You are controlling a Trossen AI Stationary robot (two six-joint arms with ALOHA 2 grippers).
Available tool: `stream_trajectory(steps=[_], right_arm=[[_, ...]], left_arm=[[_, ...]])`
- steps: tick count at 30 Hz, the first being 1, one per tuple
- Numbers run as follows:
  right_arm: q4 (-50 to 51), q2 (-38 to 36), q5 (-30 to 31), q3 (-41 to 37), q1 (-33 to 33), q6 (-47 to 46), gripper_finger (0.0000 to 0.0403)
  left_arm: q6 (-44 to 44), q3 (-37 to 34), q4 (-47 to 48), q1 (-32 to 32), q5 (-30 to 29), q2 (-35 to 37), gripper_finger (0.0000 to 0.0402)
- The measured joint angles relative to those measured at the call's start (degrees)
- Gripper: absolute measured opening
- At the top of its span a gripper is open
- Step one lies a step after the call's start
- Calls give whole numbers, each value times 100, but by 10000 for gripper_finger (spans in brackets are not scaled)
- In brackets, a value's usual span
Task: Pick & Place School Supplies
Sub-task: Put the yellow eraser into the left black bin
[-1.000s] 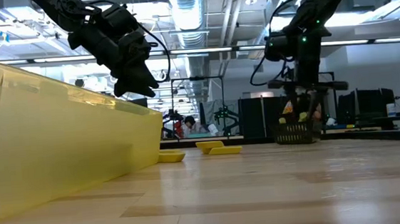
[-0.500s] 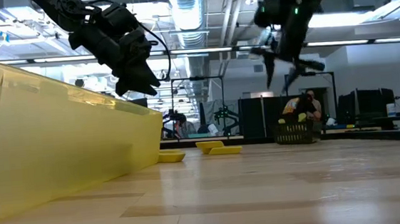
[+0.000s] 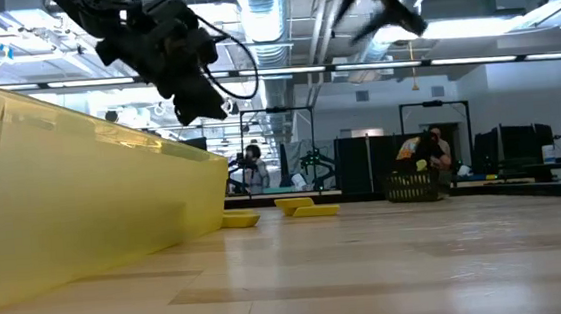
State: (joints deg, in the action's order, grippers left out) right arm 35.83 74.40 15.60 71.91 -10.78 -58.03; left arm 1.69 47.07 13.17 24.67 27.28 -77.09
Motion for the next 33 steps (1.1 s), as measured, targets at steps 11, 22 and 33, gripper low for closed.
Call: stream_trajectory(steps=[11,22,33], right_arm=[[35,12,806,521,616,609,167],[122,-243,-711,850,11,2489,172],[273,-546,-1217,1008,-71,3868,170]], left_arm=[[-1327,68,183,-1038,-1121,-531,150],[-1861,1835,309,-1613,-3105,-1734,164],[-1864,3343,1953,-1648,-3588,-2954,172]])
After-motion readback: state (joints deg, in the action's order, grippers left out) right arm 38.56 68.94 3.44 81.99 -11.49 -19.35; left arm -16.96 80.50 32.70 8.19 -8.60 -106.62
